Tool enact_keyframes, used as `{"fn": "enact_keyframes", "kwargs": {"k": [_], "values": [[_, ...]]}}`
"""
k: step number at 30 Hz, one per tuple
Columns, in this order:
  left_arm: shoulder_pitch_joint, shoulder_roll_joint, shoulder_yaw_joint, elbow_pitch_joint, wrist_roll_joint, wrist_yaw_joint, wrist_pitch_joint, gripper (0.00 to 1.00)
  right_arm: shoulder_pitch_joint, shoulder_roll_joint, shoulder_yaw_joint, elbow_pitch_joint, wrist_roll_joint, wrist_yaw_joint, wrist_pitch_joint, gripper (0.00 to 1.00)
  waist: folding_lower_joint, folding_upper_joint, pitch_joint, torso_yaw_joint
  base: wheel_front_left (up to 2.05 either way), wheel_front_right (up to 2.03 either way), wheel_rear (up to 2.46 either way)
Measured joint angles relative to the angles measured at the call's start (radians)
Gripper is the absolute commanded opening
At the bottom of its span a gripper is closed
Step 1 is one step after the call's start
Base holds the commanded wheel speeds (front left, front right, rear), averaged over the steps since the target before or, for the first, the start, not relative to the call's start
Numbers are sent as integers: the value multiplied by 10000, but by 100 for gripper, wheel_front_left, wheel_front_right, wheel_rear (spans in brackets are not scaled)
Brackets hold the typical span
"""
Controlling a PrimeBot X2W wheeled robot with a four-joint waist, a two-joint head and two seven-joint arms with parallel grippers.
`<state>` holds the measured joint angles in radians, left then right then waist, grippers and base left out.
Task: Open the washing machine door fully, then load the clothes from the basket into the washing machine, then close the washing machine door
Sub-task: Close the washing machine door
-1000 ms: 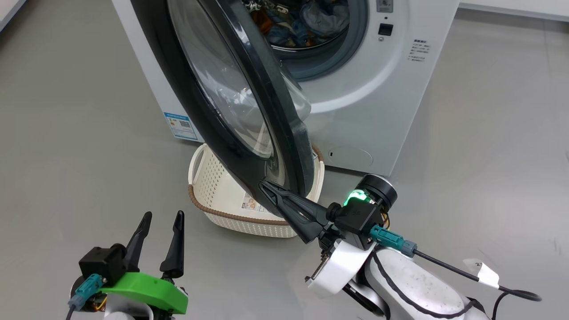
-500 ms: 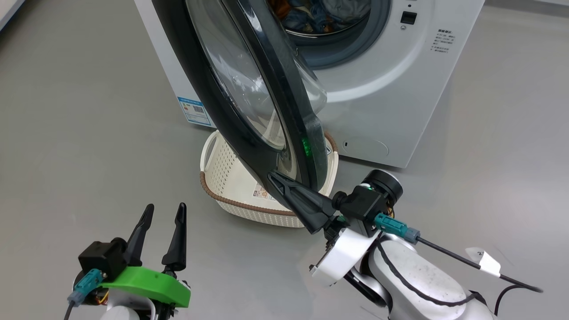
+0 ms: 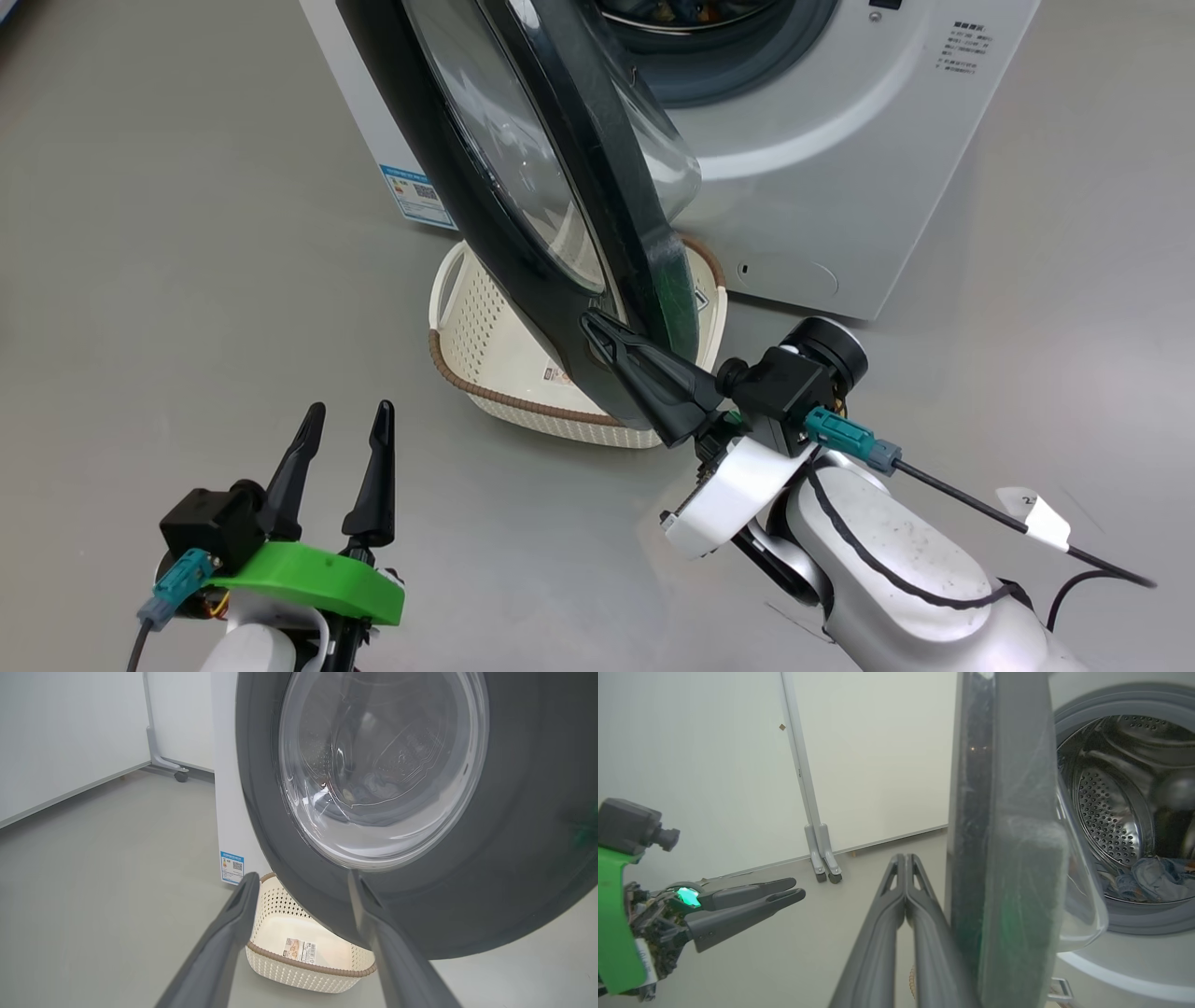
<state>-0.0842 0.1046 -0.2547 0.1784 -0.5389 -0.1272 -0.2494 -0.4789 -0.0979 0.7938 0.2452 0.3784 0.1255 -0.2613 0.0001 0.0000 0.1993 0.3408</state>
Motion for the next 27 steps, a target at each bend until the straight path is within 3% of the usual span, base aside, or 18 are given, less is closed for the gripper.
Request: {"fn": "enact_keyframes", "kwargs": {"k": [27], "values": [[-193, -186, 311, -255, -104, 0, -27, 100, -662, -31, -445, 35, 71, 58, 0, 0, 0, 0, 846, -439, 0, 0, 0]]}}
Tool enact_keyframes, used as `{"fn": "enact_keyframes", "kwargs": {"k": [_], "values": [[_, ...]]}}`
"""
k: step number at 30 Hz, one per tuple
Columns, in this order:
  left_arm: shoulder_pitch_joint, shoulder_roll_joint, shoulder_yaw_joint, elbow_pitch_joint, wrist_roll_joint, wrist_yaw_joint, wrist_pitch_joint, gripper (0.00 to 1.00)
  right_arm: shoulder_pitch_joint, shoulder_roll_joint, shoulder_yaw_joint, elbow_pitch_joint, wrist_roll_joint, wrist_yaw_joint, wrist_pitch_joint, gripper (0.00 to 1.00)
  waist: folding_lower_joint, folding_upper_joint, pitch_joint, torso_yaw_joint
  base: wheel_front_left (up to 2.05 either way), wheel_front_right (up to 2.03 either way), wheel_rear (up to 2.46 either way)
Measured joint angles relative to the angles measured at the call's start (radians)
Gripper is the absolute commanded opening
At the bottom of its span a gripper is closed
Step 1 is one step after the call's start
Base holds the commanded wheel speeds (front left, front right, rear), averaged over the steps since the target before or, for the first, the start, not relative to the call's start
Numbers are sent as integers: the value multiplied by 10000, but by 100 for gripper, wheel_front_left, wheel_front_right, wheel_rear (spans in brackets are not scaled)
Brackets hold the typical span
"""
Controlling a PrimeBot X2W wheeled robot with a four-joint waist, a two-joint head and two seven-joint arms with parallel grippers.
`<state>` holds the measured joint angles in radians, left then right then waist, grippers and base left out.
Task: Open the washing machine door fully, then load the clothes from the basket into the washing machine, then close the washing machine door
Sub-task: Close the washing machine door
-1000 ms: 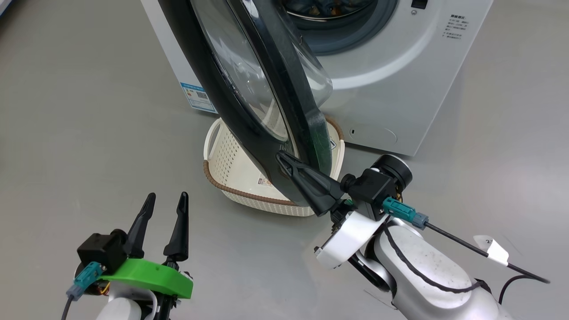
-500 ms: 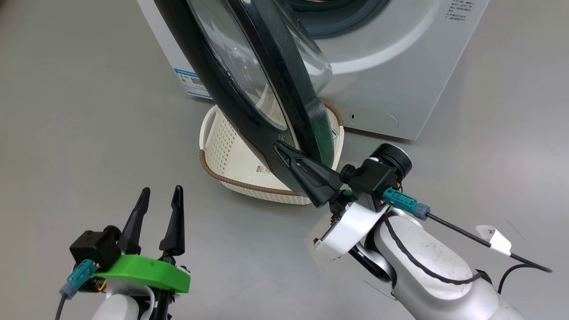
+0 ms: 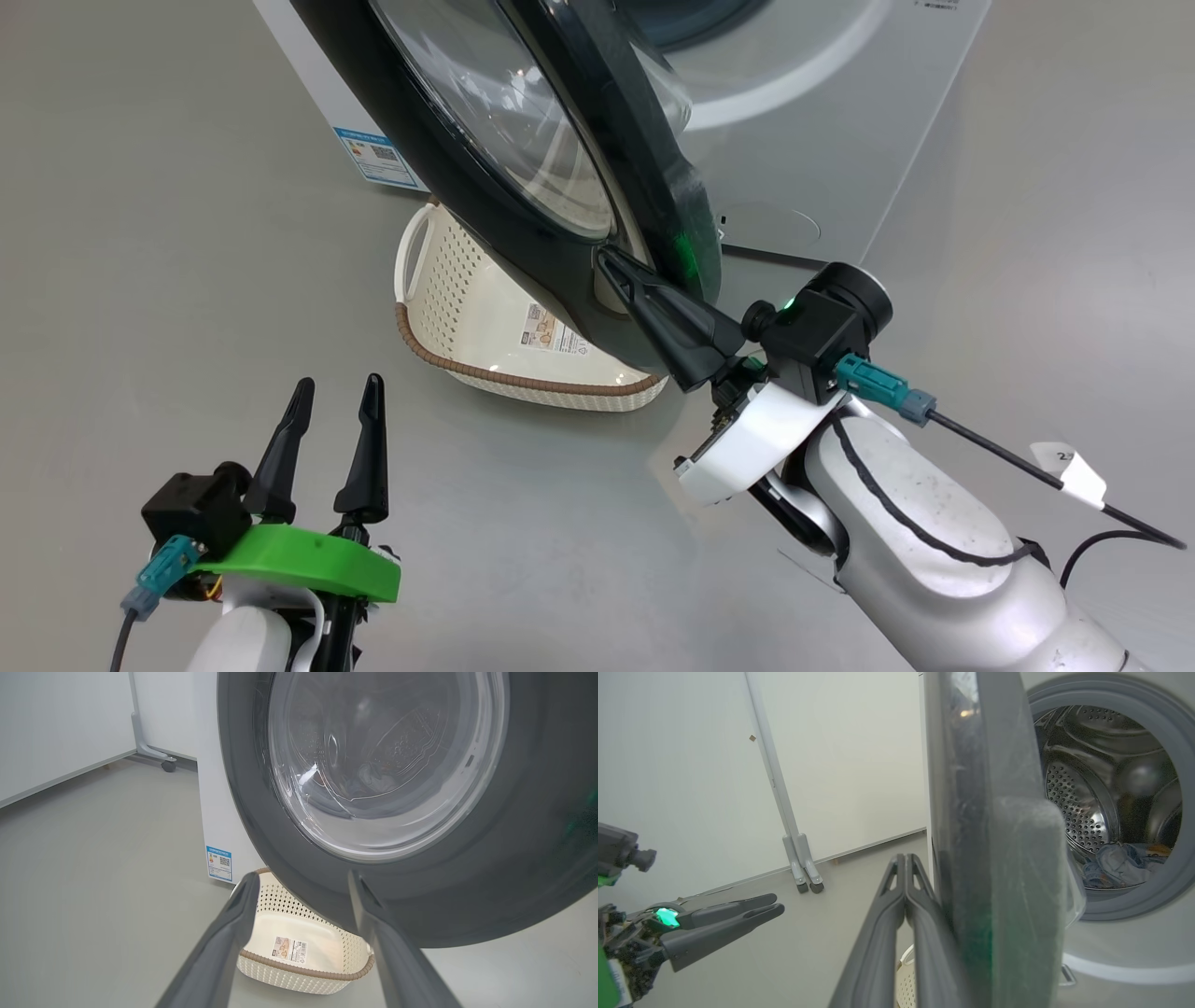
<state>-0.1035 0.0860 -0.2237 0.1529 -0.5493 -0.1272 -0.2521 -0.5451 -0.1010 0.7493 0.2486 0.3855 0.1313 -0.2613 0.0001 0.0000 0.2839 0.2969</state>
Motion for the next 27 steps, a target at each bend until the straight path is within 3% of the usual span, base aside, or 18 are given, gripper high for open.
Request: {"fn": "enact_keyframes", "kwargs": {"k": [27], "values": [[-519, 6, 6, -272, 2, 0, 0, 100, -1034, -468, -1212, -98, -290, 0, 0, 0, 0, 0, 1079, -377, 0, 0, 0]]}}
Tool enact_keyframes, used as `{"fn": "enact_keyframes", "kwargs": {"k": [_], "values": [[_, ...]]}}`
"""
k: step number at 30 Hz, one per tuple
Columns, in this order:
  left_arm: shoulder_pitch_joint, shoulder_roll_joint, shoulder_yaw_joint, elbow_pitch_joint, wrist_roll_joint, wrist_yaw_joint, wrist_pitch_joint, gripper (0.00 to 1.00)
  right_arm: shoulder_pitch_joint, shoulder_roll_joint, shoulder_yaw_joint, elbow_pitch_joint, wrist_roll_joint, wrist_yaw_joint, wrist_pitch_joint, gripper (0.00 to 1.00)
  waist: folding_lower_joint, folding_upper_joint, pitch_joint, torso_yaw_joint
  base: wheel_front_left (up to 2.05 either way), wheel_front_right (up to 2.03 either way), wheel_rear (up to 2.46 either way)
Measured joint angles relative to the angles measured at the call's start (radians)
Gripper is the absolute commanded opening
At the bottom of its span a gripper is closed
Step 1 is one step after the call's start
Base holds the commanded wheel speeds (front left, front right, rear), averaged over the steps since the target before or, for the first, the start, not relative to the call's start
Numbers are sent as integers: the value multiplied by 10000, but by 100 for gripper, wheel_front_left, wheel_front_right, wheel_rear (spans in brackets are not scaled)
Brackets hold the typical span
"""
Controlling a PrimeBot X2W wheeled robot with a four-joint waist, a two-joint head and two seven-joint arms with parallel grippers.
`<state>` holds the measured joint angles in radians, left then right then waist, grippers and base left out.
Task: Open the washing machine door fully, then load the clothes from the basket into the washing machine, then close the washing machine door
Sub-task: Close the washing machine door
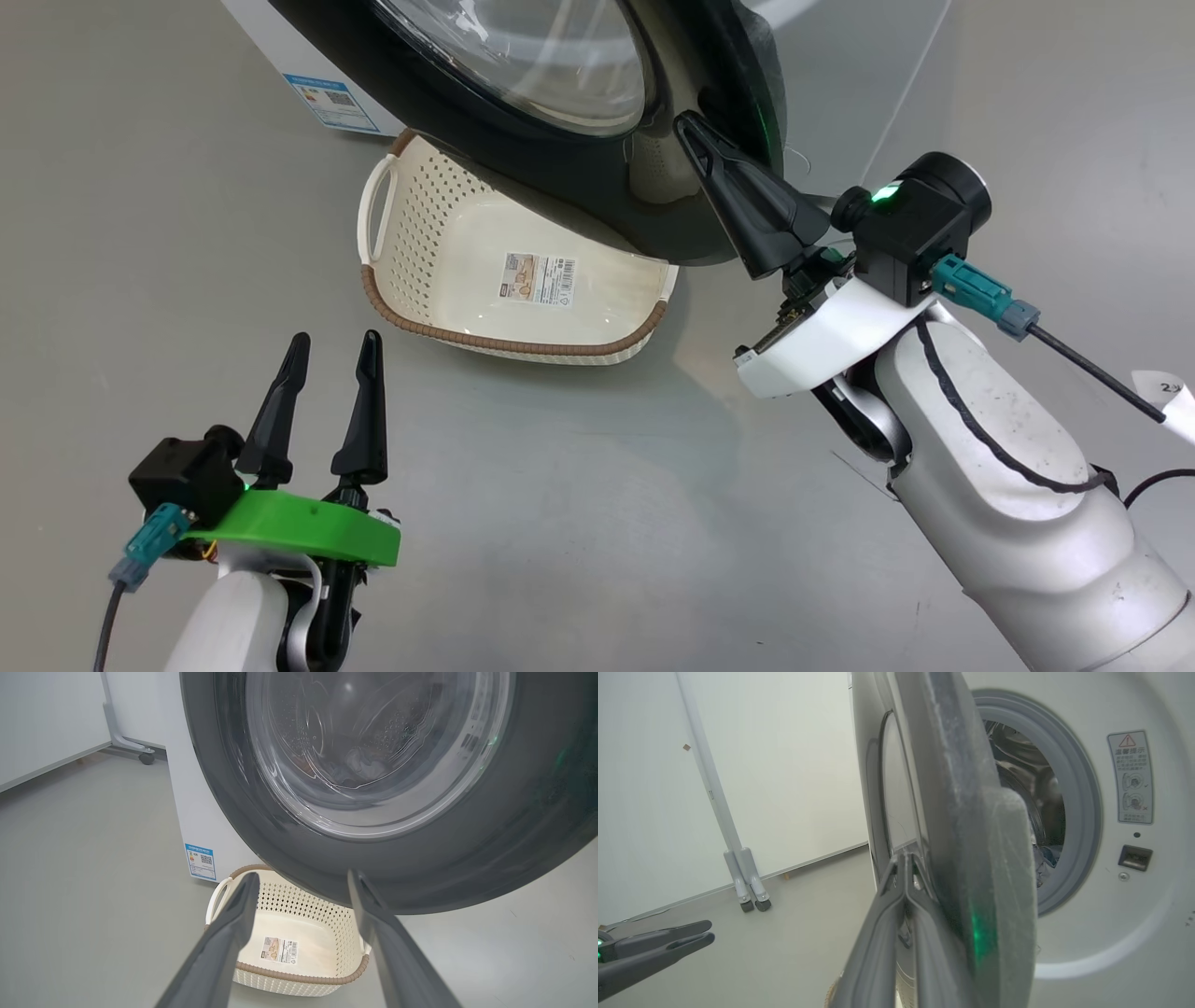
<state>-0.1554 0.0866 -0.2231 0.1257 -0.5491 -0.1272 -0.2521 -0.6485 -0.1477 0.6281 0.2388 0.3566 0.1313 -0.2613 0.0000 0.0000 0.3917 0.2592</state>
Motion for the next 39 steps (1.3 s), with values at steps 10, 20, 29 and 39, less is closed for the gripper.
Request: {"fn": "enact_keyframes", "kwargs": {"k": [10, 20, 29, 39], "values": [[-199, 98, -142, -67, 17, 0, 0, 100, -548, -180, -121, 42, -236, 0, 0, 0, 0, 0, 384, -33, 0, 0, 0], [-424, 79, -270, -150, 19, 0, -2, 100, -1155, -458, -201, 100, -353, 0, 0, 0, 0, 0, 839, 20, 0, 0, 0], [-559, -58, -512, -293, 13, 0, -2, 100, -1982, -857, -222, 267, -525, 0, 0, 0, 0, 0, 1303, 186, 0, 0, 0], [-755, -194, -717, -380, -73, 0, -2, 100, -3148, -1499, -82, 583, -671, 0, 0, 0, 1, 0, 1857, 489, 0, 0, 0]]}}
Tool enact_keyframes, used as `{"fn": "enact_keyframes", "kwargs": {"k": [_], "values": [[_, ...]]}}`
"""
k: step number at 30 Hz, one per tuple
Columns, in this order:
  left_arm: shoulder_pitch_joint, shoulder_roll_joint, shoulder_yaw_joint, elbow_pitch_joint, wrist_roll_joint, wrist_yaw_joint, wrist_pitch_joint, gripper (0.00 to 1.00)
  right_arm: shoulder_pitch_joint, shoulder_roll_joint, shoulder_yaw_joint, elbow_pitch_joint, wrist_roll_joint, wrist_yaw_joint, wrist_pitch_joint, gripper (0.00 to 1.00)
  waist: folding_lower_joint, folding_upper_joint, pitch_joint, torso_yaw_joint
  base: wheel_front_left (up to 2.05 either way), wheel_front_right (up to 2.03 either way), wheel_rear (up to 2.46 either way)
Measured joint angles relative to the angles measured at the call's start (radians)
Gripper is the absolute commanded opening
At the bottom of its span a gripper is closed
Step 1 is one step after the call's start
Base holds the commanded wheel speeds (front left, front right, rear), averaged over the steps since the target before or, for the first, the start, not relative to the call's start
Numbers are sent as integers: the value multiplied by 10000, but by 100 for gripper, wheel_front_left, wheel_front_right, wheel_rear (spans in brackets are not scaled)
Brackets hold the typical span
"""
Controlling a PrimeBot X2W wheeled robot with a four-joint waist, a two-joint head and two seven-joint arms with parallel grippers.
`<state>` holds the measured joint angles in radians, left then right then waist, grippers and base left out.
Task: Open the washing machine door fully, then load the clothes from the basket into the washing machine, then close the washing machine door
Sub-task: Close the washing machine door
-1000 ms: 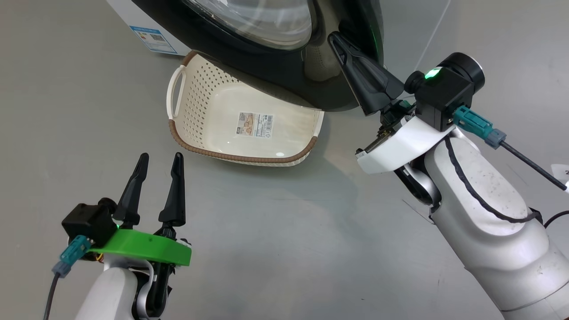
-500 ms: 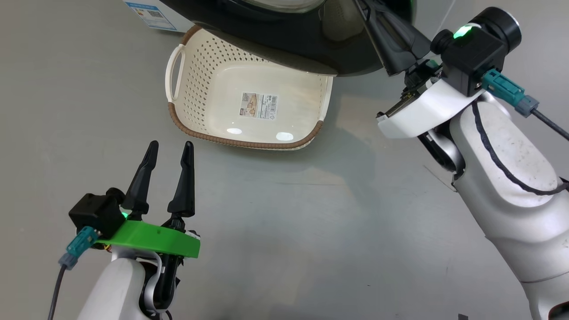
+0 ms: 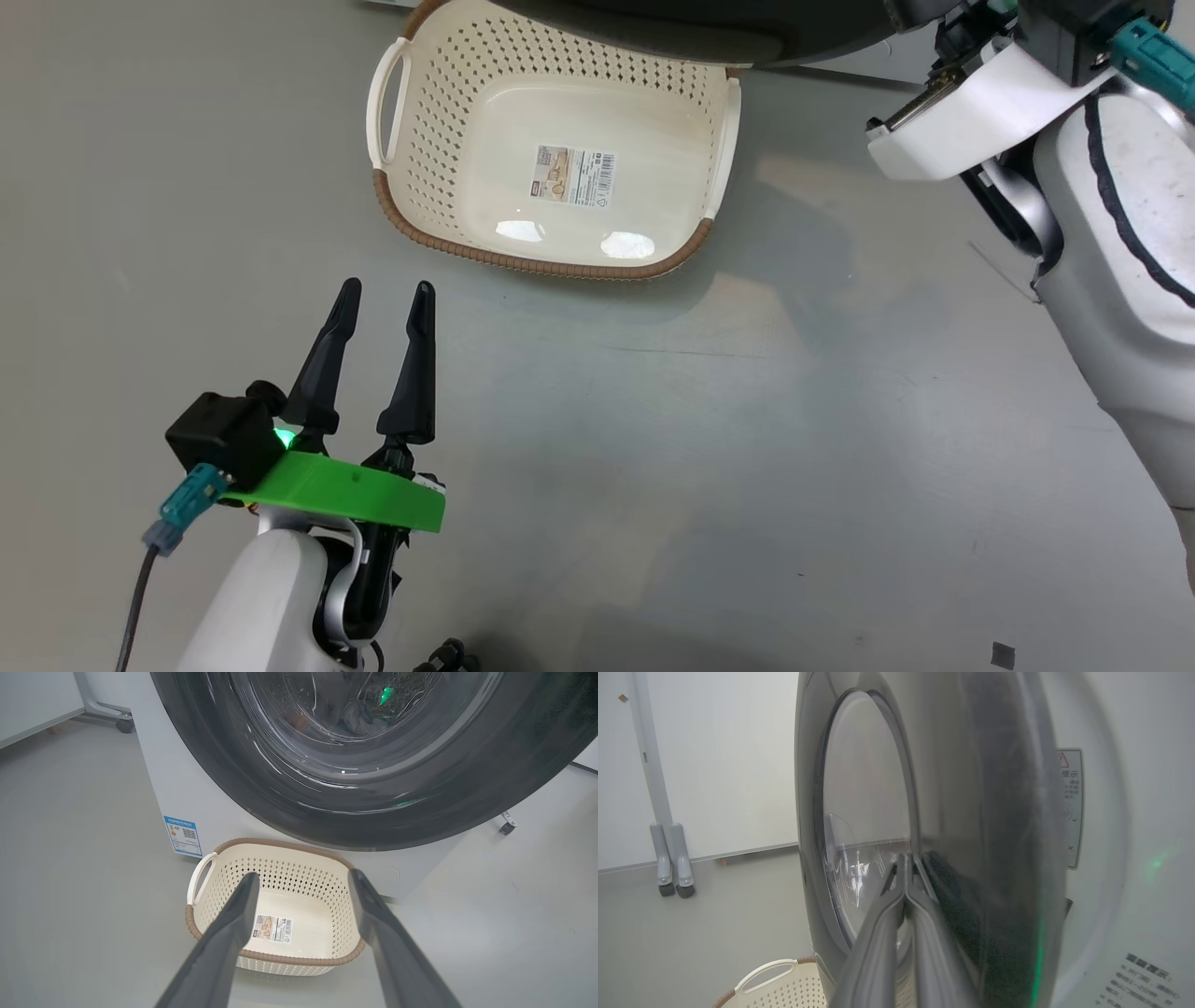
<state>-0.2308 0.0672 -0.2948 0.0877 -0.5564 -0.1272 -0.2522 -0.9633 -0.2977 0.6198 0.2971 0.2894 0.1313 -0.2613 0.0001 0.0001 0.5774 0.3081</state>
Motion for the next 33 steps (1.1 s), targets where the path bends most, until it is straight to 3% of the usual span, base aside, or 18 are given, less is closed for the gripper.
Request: {"fn": "enact_keyframes", "kwargs": {"k": [19, 27, 33], "values": [[-9, -232, -380, 13, -280, 0, 0, 100, -1918, -1292, -88, 1657, -385, 17, -2, 0, -1, -1, 454, 743, 0, 0, 0], [-2, -249, -169, 44, -345, 0, 0, 100, -2167, -1231, 2, 2422, -504, 176, -17, 0, 0, 0, 243, 810, 0, 0, 0], [-3, -270, 90, 128, -345, 0, 0, 100, -2134, -941, -270, 2079, -336, 140, -13, 0, -1, 0, -5, 634, 0, 0, 0]]}}
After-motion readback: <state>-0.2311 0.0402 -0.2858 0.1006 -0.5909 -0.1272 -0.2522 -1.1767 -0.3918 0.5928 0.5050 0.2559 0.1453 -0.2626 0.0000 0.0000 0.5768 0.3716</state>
